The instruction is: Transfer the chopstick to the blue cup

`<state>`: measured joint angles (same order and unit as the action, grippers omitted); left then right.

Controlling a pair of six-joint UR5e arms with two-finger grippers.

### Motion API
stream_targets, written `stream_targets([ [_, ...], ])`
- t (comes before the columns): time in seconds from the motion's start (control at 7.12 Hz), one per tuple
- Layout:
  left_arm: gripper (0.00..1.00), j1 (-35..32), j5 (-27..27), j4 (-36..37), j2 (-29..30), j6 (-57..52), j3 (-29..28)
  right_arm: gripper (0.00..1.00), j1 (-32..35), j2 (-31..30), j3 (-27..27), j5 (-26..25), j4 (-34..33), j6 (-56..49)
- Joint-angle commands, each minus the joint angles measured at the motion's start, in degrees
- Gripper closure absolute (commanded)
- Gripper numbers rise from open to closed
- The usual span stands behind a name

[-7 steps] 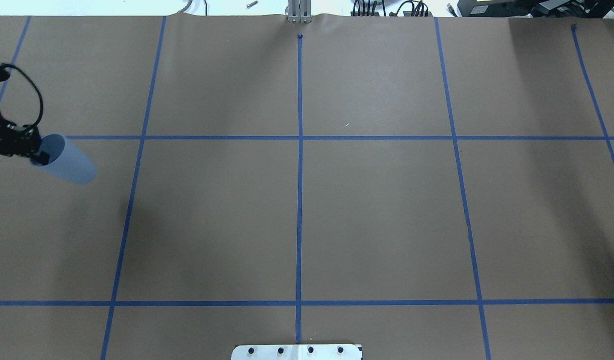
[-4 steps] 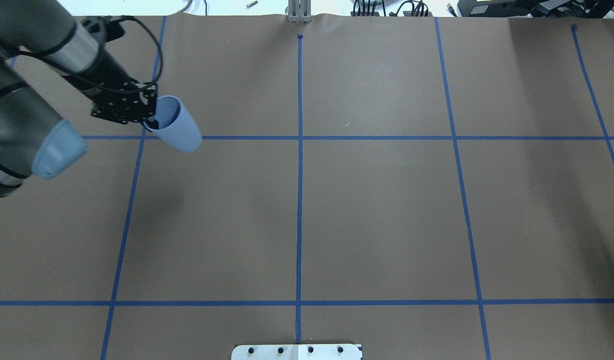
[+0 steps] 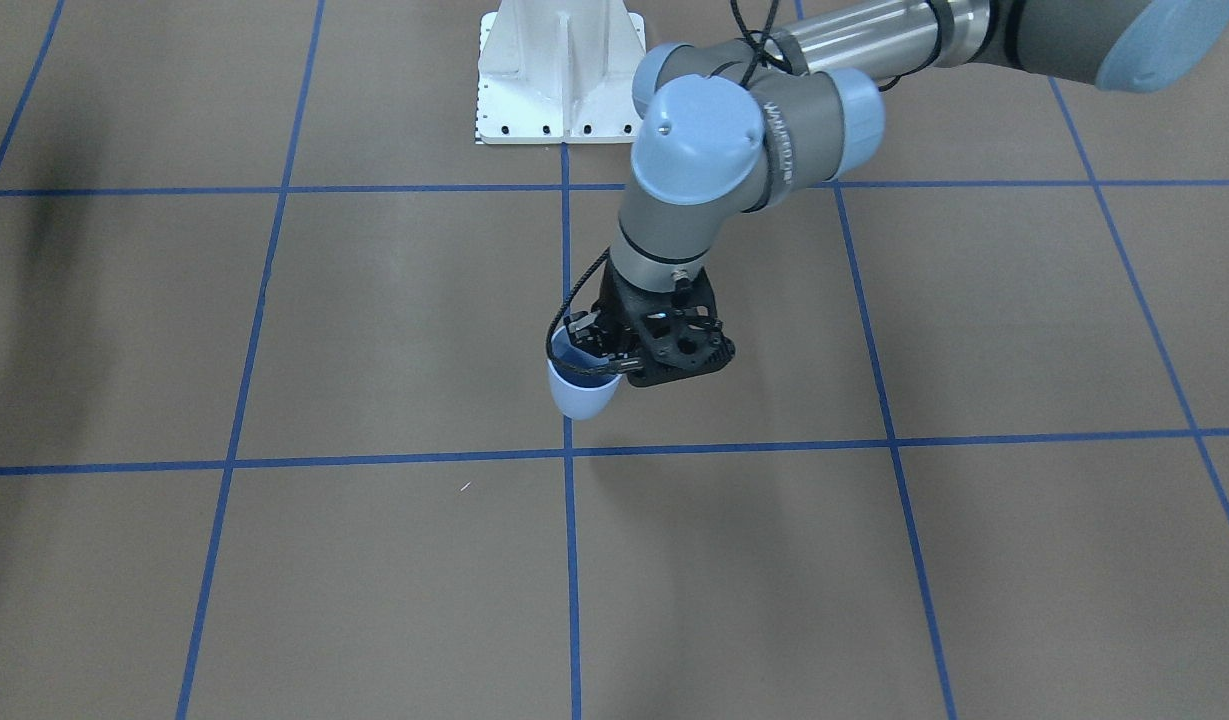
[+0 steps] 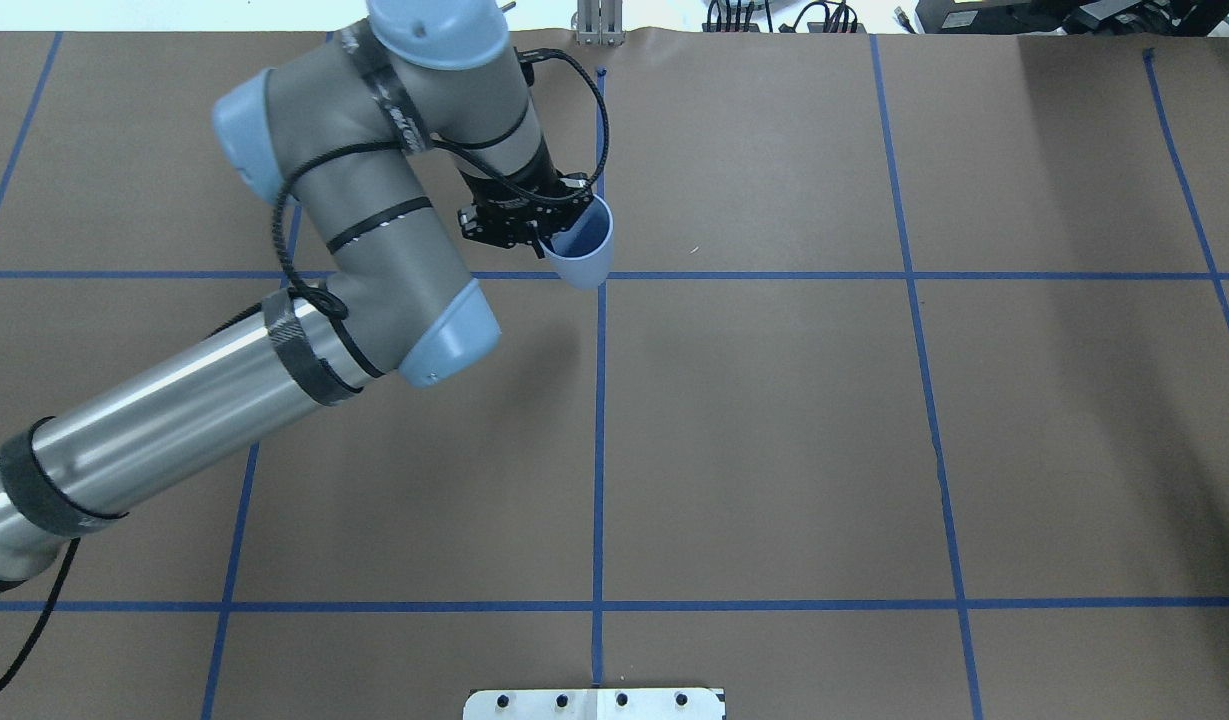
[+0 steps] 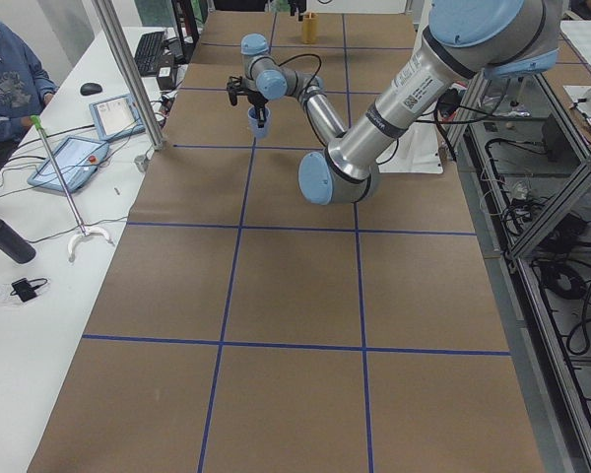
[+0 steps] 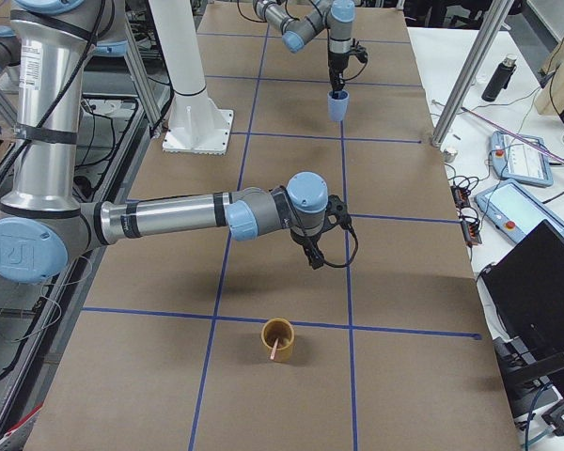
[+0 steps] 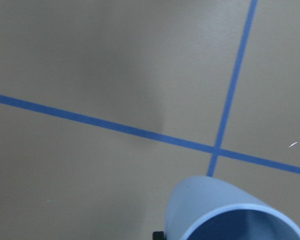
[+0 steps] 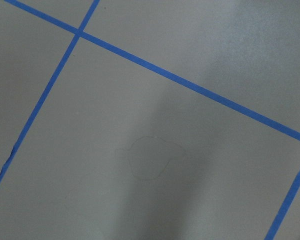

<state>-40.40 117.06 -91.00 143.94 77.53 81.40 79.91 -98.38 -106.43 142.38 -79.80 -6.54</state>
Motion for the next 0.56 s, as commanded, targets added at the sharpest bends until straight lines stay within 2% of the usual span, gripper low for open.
stream_targets([
  [0.0, 1.0, 1.3, -2.9, -0.3, 1.4, 0.2, -3.2, 0.0, -0.3, 0.0, -0.2, 0.3, 1.0, 1.3],
  [0.14, 1.0, 1.5, -4.9, -1.9, 1.3, -0.1, -5.3, 0.0, -0.6, -0.1, 0.0, 0.4, 2.4, 2.8],
  [0.42, 1.0, 2.4, -5.0, -6.6, 0.6, 0.5, -6.9, 0.0, -1.7, -0.1, 0.2, 0.2, 3.1, 4.2],
])
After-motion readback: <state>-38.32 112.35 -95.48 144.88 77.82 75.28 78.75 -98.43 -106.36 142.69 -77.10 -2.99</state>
